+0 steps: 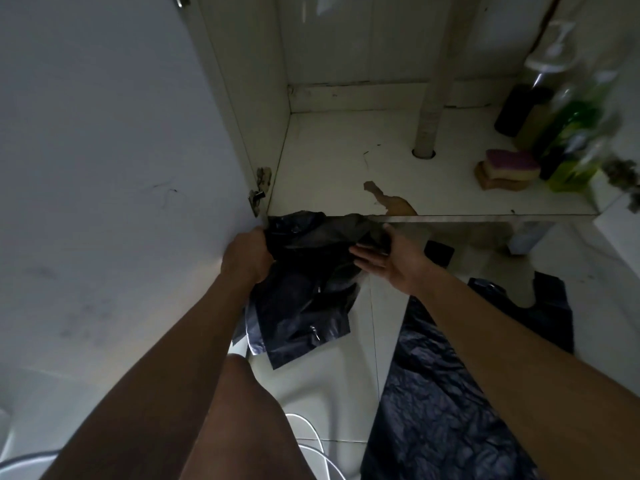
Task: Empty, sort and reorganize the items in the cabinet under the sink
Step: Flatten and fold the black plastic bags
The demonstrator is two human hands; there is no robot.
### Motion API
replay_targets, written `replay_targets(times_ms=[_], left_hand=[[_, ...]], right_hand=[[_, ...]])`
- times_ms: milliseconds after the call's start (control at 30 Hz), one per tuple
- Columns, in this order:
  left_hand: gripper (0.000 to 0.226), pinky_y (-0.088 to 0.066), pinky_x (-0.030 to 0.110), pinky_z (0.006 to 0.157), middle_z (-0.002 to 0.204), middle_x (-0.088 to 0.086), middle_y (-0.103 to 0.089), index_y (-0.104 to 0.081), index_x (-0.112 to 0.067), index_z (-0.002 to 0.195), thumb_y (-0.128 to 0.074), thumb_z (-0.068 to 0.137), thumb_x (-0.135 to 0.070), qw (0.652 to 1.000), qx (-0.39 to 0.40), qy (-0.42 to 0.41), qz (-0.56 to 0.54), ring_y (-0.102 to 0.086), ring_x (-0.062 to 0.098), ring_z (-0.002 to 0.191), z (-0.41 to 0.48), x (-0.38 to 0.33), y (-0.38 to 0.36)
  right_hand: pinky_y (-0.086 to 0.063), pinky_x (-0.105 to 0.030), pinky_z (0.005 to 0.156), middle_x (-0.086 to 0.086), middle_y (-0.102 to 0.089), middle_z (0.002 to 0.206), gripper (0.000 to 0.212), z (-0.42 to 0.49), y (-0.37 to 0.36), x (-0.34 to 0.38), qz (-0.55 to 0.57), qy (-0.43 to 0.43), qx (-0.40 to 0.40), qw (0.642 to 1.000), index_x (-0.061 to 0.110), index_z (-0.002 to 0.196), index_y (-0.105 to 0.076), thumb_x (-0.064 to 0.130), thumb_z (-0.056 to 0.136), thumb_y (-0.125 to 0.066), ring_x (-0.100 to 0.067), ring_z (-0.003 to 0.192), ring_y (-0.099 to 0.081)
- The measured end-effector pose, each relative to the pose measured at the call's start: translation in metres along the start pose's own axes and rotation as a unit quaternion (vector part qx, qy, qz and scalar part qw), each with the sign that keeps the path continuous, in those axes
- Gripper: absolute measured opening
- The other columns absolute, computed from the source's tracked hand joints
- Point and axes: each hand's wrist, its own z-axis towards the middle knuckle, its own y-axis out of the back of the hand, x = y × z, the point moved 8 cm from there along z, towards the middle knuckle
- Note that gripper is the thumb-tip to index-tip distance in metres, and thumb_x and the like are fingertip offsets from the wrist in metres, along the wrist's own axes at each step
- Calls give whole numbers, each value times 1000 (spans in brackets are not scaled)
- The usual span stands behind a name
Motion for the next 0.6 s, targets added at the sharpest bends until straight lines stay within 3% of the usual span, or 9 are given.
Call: replay_targets(times_ms=[67,167,233,333,400,467,533,600], left_hand=[[17,-39,32,65,103,23,-64,-56,0,109,-51,97,-10,1000,1,-5,16,-62,36,89,0,-1,-1],[21,-41,34,63,103,22,-63,-52,0,114,-49,95,-7,1000,-14,-2,3,-61,35,86,1,-6,0],[32,-43,39,69,103,19,-58,-50,-2,120,-54,89,-7,995,-99,-28,-15,-57,35,90,-5,-17,16],[14,-36,37,68,85,9,-53,-54,-11,90,-60,80,-20,948,-258,-182,23,-49,26,79,-41,-64,31],[15,-36,34,60,74,5,-52,-54,-14,76,-63,77,-25,935,-223,-277,4,-49,23,72,-61,-93,5],[16,-47,31,55,80,5,-58,-62,-14,79,-64,75,-30,946,-143,-291,2,-56,23,77,-62,-100,-41],[42,-55,39,71,107,9,-63,-67,-16,109,-58,74,-38,964,-29,-262,40,-60,30,98,-50,-96,-89],[63,-44,52,99,141,9,-49,-50,-29,140,-51,81,-48,977,106,-170,77,-48,38,126,-36,-78,-130]], right_hand=[[-57,-44,90,-15,-74,108,39,1,5,14,45,29,-19,998,9,127,-57,32,109,-32,-25,98,-74],[-48,-50,104,-11,-75,105,37,1,9,27,55,56,-33,996,16,110,-64,36,108,-33,-24,108,-70],[-47,-52,104,-10,-73,113,36,2,8,28,50,52,-31,997,20,112,-63,37,107,-32,-23,108,-70],[-47,-53,104,-11,-69,119,37,3,3,21,37,35,-28,998,20,114,-61,37,108,-29,-24,109,-69],[-50,-53,100,-11,-69,114,38,1,-3,16,24,28,-33,999,15,124,-59,34,108,-30,-25,107,-68],[-53,-53,95,-13,-67,116,39,0,-7,13,4,19,-41,999,11,131,-56,31,108,-33,-28,107,-67],[-55,-52,92,-15,-65,124,38,-2,-10,13,-15,18,-34,999,11,132,-55,32,107,-35,-29,109,-66],[-56,-51,92,-15,-64,127,37,-7,-10,21,-8,30,-22,999,15,132,-56,35,106,-38,-29,107,-68]])
